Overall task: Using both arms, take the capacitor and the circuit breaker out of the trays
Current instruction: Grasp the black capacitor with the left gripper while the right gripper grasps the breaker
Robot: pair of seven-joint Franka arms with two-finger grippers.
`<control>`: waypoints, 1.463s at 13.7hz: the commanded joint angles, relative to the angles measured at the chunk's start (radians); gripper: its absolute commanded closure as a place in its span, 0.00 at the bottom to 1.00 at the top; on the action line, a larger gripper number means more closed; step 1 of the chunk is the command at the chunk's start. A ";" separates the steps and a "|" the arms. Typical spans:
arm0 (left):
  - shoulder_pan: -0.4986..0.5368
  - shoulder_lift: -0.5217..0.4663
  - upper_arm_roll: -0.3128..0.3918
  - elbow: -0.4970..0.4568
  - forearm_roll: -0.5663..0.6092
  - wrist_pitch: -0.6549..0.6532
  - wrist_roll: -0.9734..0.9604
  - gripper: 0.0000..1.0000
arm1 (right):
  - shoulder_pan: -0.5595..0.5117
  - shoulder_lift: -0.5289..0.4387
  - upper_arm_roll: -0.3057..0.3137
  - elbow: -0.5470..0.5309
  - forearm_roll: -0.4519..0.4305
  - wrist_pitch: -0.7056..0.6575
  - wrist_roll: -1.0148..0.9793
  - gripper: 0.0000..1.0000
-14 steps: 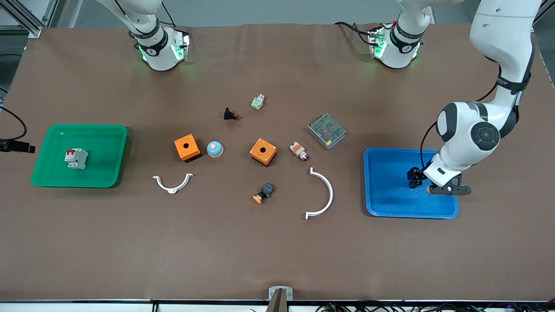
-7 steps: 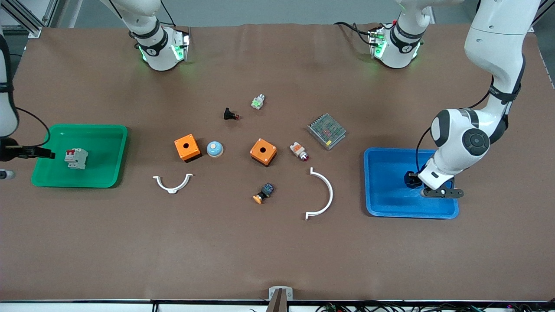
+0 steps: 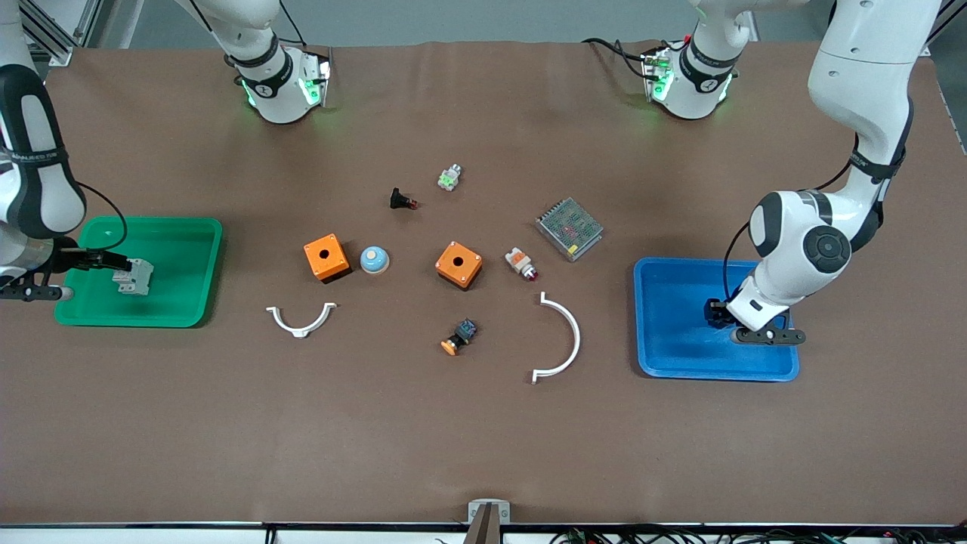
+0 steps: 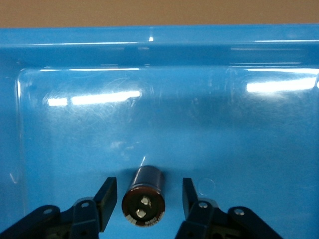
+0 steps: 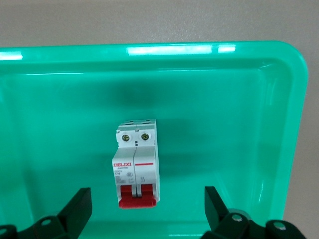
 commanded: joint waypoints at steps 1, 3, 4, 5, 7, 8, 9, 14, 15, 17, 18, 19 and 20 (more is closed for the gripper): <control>0.003 -0.001 0.001 -0.001 0.012 -0.004 0.020 0.50 | -0.026 -0.034 0.019 -0.069 0.004 0.066 -0.014 0.06; 0.003 -0.001 0.001 -0.002 0.012 -0.005 0.020 0.63 | -0.024 -0.029 0.019 -0.072 0.004 0.076 -0.014 0.21; 0.002 -0.003 0.001 -0.002 0.012 -0.005 0.018 0.76 | -0.023 -0.029 0.021 -0.072 0.004 0.076 -0.014 0.29; 0.000 -0.009 0.001 -0.001 0.013 -0.005 0.015 0.90 | -0.021 -0.029 0.021 -0.070 0.005 0.077 -0.014 0.35; -0.001 -0.035 0.000 0.002 0.013 -0.017 0.017 1.00 | -0.021 -0.026 0.022 -0.070 0.005 0.079 -0.014 0.52; -0.006 -0.061 -0.005 0.013 0.013 -0.058 0.015 1.00 | -0.020 -0.022 0.022 -0.070 0.005 0.083 -0.014 0.60; -0.009 -0.093 -0.015 0.033 0.013 -0.107 0.011 1.00 | -0.020 -0.020 0.022 -0.070 0.005 0.090 -0.014 0.66; -0.013 -0.144 -0.135 0.209 0.012 -0.331 -0.055 1.00 | 0.020 -0.084 0.024 -0.032 0.004 -0.029 -0.006 0.73; -0.027 -0.136 -0.155 0.255 0.012 -0.373 -0.101 1.00 | 0.041 -0.118 0.024 0.002 0.004 -0.132 -0.001 0.73; -0.091 -0.106 -0.158 0.320 0.012 -0.399 -0.204 1.00 | 0.109 -0.167 0.024 0.135 0.004 -0.385 0.022 0.75; -0.128 -0.084 -0.158 0.343 0.010 -0.399 -0.264 1.00 | 0.156 -0.169 0.024 0.213 0.004 -0.504 0.093 0.75; -0.162 -0.060 -0.158 0.375 0.012 -0.399 -0.322 1.00 | 0.210 -0.167 0.024 0.276 0.004 -0.600 0.173 0.75; -0.194 -0.032 -0.157 0.409 0.012 -0.399 -0.376 1.00 | 0.273 -0.167 0.025 0.314 0.005 -0.654 0.233 0.75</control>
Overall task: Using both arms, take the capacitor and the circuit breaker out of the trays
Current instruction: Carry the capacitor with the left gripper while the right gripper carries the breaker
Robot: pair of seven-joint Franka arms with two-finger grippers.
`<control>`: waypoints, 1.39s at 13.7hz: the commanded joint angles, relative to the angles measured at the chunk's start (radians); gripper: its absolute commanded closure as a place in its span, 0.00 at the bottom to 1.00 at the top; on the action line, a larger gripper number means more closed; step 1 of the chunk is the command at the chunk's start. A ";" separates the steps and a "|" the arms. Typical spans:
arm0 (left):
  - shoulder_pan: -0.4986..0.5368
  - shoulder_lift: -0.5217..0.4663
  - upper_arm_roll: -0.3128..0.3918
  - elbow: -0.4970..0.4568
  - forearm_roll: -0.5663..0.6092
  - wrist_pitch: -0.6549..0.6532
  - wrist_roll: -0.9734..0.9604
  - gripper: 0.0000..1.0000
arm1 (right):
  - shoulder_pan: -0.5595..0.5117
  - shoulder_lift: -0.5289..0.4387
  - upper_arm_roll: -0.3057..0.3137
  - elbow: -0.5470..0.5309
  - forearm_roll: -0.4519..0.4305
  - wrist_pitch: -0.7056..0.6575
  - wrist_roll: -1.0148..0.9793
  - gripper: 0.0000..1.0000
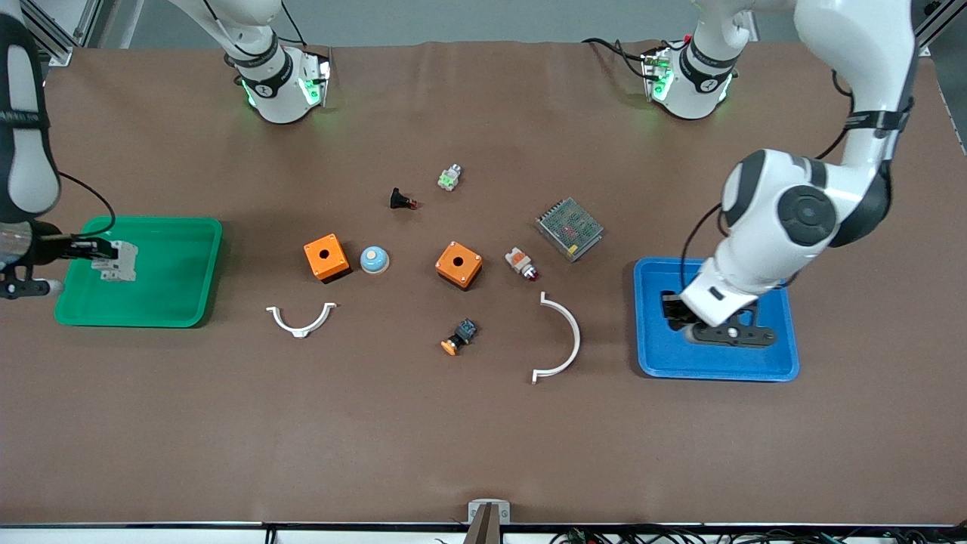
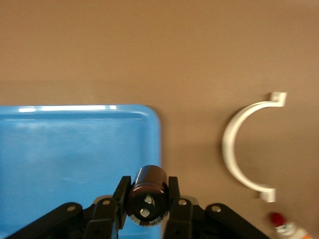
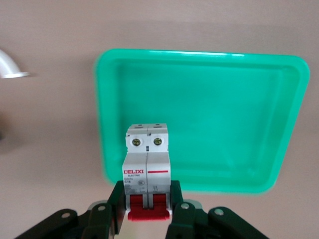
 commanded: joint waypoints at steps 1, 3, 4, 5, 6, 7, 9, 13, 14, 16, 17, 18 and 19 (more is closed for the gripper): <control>-0.086 0.102 0.004 0.125 0.011 -0.022 -0.141 1.00 | 0.166 0.009 -0.003 0.101 0.009 -0.131 0.173 0.75; -0.163 0.161 0.010 0.177 0.013 -0.022 -0.259 1.00 | 0.298 0.016 -0.003 0.114 0.076 -0.130 0.358 0.75; -0.197 0.195 0.015 0.208 0.016 -0.022 -0.320 1.00 | 0.357 0.021 -0.003 0.115 0.120 -0.119 0.433 0.75; -0.226 0.229 0.015 0.232 0.028 -0.022 -0.379 1.00 | 0.419 0.036 -0.004 0.128 0.178 -0.095 0.489 0.75; -0.252 0.269 0.016 0.264 0.054 -0.022 -0.438 1.00 | 0.486 0.065 -0.006 0.137 0.205 -0.046 0.547 0.75; -0.275 0.315 0.016 0.309 0.092 -0.022 -0.491 1.00 | 0.534 0.094 -0.004 0.138 0.210 -0.001 0.605 0.75; -0.320 0.395 0.028 0.375 0.132 -0.020 -0.543 1.00 | 0.617 0.163 -0.004 0.137 0.213 0.107 0.690 0.75; -0.369 0.470 0.099 0.389 0.135 0.024 -0.536 0.98 | 0.698 0.262 -0.004 0.132 0.226 0.227 0.741 0.75; -0.370 0.487 0.099 0.389 0.134 0.056 -0.539 0.98 | 0.714 0.283 -0.004 0.129 0.226 0.259 0.761 0.75; -0.371 0.498 0.099 0.389 0.135 0.084 -0.536 0.81 | 0.731 0.329 -0.004 0.128 0.226 0.315 0.779 0.75; -0.367 0.501 0.099 0.389 0.135 0.086 -0.539 0.46 | 0.734 0.345 -0.004 0.129 0.228 0.336 0.779 0.75; -0.369 0.496 0.101 0.389 0.137 0.086 -0.540 0.00 | 0.738 0.361 -0.004 0.129 0.228 0.361 0.779 0.75; -0.369 0.489 0.101 0.389 0.137 0.086 -0.543 0.00 | 0.745 0.374 -0.004 0.129 0.228 0.378 0.779 0.75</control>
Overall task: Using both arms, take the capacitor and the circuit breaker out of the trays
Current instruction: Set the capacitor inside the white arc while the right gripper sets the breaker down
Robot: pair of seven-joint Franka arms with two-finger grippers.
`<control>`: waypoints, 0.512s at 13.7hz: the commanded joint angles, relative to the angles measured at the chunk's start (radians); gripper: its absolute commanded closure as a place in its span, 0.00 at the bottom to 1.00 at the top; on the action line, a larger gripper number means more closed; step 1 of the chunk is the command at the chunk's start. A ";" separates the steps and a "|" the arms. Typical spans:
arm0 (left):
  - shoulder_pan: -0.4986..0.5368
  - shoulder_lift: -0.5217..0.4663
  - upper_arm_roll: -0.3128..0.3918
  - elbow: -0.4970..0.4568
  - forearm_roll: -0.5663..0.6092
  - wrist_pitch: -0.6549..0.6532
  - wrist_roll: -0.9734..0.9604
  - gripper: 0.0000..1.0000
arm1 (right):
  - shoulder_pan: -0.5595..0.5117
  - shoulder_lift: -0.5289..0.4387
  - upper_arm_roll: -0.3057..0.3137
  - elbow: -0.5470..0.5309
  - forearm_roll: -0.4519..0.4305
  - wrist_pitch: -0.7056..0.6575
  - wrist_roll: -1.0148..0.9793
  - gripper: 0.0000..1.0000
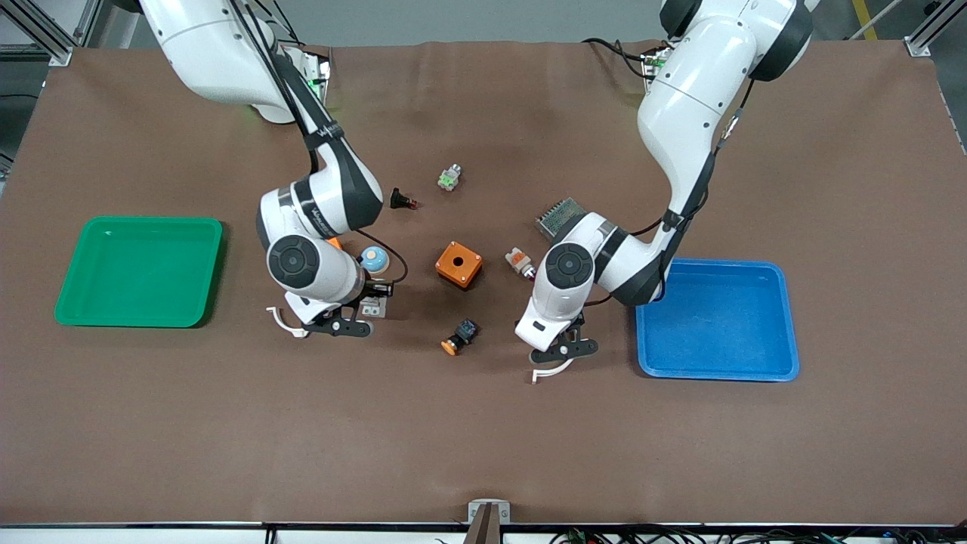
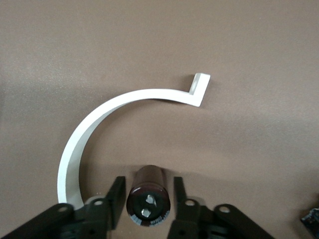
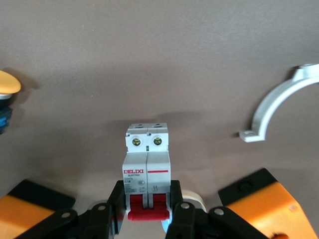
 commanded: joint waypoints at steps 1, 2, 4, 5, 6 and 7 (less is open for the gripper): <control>-0.011 -0.020 0.020 0.027 0.026 -0.010 -0.011 0.00 | 0.021 0.036 -0.014 0.028 0.025 0.026 0.011 0.75; -0.010 -0.049 0.023 0.027 0.027 -0.015 -0.009 0.00 | 0.021 0.042 -0.014 0.028 0.027 0.034 0.011 0.75; 0.016 -0.122 0.029 0.027 0.027 -0.088 -0.002 0.00 | 0.030 0.044 -0.014 0.030 0.027 0.038 0.011 0.74; 0.039 -0.167 0.034 0.027 0.029 -0.126 0.014 0.00 | 0.033 0.042 -0.014 0.030 0.027 0.031 0.011 0.59; 0.064 -0.203 0.034 0.025 0.029 -0.148 0.038 0.00 | 0.030 0.035 -0.015 0.028 0.027 0.019 0.013 0.08; 0.108 -0.253 0.029 0.020 0.029 -0.177 0.079 0.00 | 0.024 0.014 -0.015 0.027 0.024 -0.010 0.008 0.00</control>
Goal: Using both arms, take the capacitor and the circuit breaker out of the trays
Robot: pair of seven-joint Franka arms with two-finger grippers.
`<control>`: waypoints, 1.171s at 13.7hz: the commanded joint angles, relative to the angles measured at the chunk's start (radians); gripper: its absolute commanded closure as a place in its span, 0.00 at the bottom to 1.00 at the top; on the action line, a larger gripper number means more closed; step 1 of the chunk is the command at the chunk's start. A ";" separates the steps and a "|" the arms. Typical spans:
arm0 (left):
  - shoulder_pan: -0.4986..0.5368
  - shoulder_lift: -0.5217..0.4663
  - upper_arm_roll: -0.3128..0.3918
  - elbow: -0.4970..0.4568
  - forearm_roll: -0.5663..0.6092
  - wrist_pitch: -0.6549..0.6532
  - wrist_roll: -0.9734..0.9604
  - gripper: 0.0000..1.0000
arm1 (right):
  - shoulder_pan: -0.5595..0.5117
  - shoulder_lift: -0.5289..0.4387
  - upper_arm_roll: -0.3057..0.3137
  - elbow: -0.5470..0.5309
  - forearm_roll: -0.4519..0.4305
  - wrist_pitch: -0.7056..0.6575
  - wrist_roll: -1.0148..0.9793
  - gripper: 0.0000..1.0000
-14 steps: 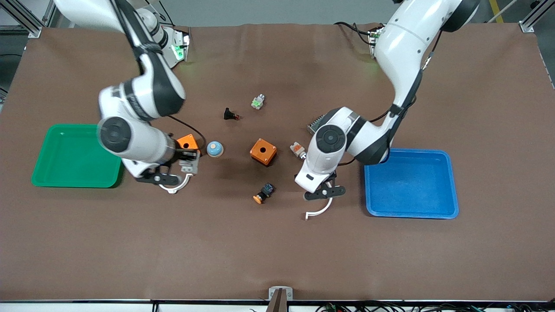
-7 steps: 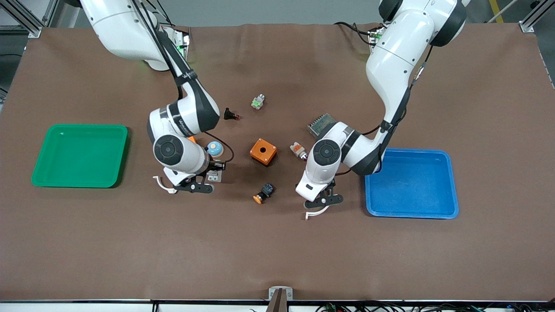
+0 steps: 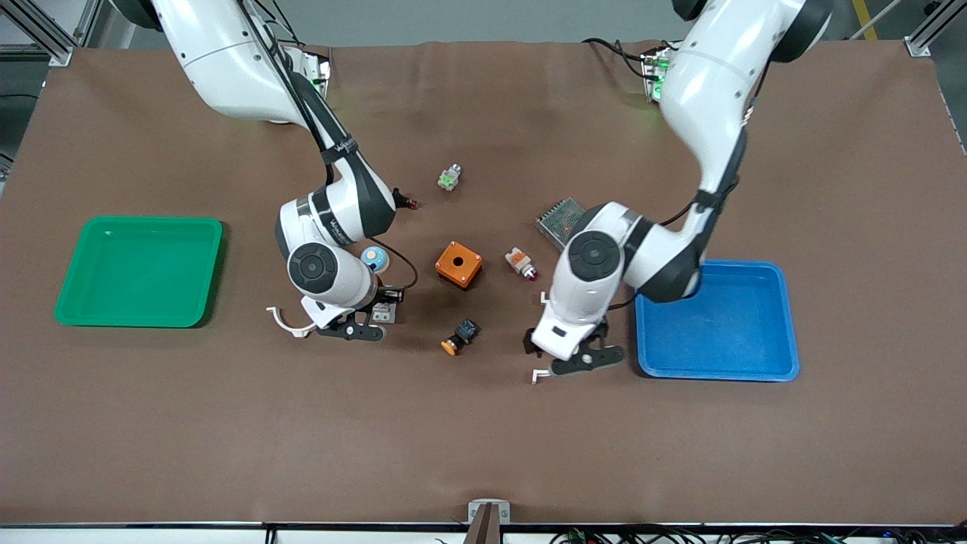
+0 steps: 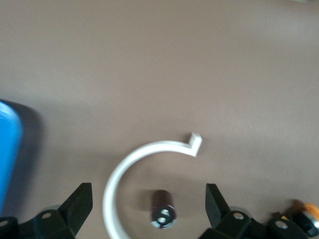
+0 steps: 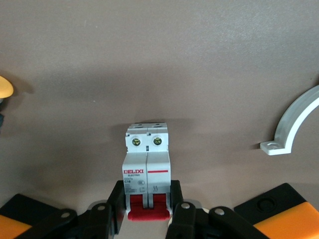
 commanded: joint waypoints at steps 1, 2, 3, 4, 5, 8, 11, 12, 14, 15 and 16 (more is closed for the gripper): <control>0.098 -0.157 -0.014 -0.038 0.021 -0.117 0.106 0.00 | 0.001 -0.088 -0.018 0.016 0.020 -0.137 0.003 0.00; 0.115 -0.197 -0.012 -0.035 0.018 -0.171 0.152 0.00 | -0.007 -0.157 -0.024 0.018 0.012 -0.245 0.003 0.00; 0.137 -0.243 -0.012 -0.037 0.015 -0.214 0.189 0.00 | -0.031 -0.248 -0.024 0.013 0.009 -0.343 -0.003 0.00; 0.166 -0.283 -0.012 -0.037 0.014 -0.266 0.226 0.00 | -0.074 -0.333 -0.024 0.010 0.008 -0.446 -0.010 0.00; 0.192 -0.325 -0.014 -0.037 0.009 -0.322 0.275 0.00 | -0.112 -0.417 -0.023 0.010 0.008 -0.539 -0.025 0.00; 0.261 -0.446 -0.015 -0.040 0.005 -0.483 0.454 0.00 | -0.274 -0.617 -0.024 -0.059 0.005 -0.677 -0.179 0.00; 0.361 -0.549 -0.017 -0.044 -0.081 -0.608 0.637 0.00 | -0.408 -0.697 -0.023 -0.085 -0.067 -0.721 -0.293 0.00; 0.393 -0.582 -0.017 -0.064 -0.112 -0.633 0.683 0.00 | -0.451 -0.705 -0.023 -0.084 -0.080 -0.721 -0.331 0.00; 0.459 -0.699 -0.021 -0.169 -0.146 -0.637 0.754 0.00 | -0.514 -0.705 -0.023 -0.064 -0.083 -0.718 -0.399 0.00; 0.479 -0.740 -0.026 -0.216 -0.167 -0.637 0.774 0.00 | -0.514 -0.705 -0.023 -0.048 -0.084 -0.718 -0.399 0.00; 0.499 -0.780 -0.026 -0.257 -0.179 -0.637 0.795 0.00 | -0.513 -0.705 -0.019 -0.032 -0.087 -0.718 -0.399 0.00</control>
